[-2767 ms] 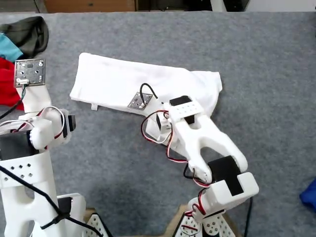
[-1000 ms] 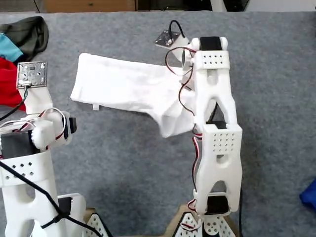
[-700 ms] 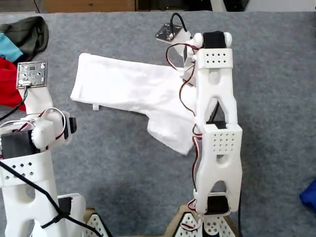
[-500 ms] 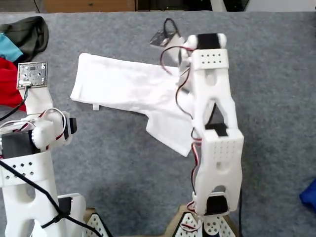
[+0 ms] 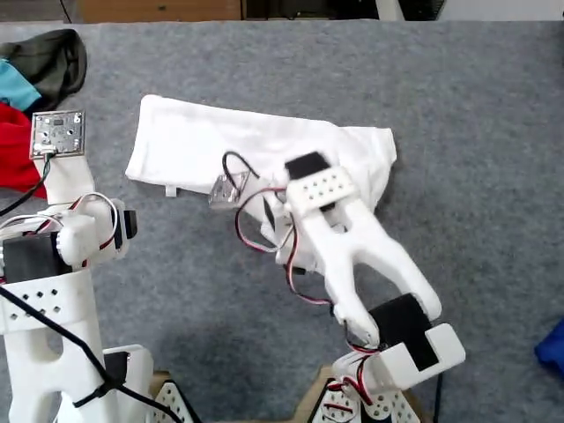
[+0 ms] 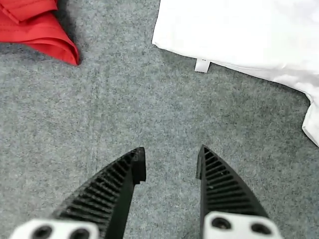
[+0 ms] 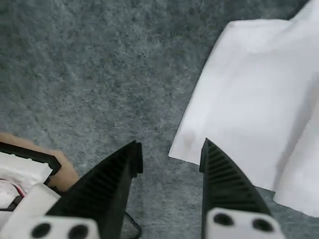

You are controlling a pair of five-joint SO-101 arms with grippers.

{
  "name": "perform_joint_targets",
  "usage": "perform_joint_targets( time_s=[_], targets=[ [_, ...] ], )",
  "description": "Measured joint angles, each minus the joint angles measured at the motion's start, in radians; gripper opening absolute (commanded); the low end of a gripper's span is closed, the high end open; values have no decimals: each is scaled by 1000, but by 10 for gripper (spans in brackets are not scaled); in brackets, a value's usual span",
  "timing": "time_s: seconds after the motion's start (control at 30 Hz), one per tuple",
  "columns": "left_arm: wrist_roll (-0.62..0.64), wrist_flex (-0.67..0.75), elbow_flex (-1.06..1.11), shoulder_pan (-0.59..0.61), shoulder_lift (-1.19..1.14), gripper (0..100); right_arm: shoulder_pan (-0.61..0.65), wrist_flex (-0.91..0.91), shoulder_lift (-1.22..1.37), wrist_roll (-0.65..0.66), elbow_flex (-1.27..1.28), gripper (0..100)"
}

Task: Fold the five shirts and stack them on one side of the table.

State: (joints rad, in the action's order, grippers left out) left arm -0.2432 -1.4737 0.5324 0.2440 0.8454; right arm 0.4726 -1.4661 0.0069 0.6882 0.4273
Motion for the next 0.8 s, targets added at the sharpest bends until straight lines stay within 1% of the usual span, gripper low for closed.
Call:
perform_joint_targets(
  time_s=[0.2, 0.43, 0.63, 0.7, 0.8],
  targets=[
    [0, 0, 0, 0, 0, 184, 6, 94, 12, -25, 46, 210],
    [-2, 0, 0, 3, 0, 184, 8, 204, 132, -26, 51, 210],
    [-3, 0, 0, 6, 0, 184, 8, 252, 206, -60, 38, 206],
    [-3, 0, 0, 6, 0, 184, 8, 252, 215, -64, 37, 171],
    [-3, 0, 0, 6, 0, 184, 6, 259, 216, -64, 35, 79]
  ],
)
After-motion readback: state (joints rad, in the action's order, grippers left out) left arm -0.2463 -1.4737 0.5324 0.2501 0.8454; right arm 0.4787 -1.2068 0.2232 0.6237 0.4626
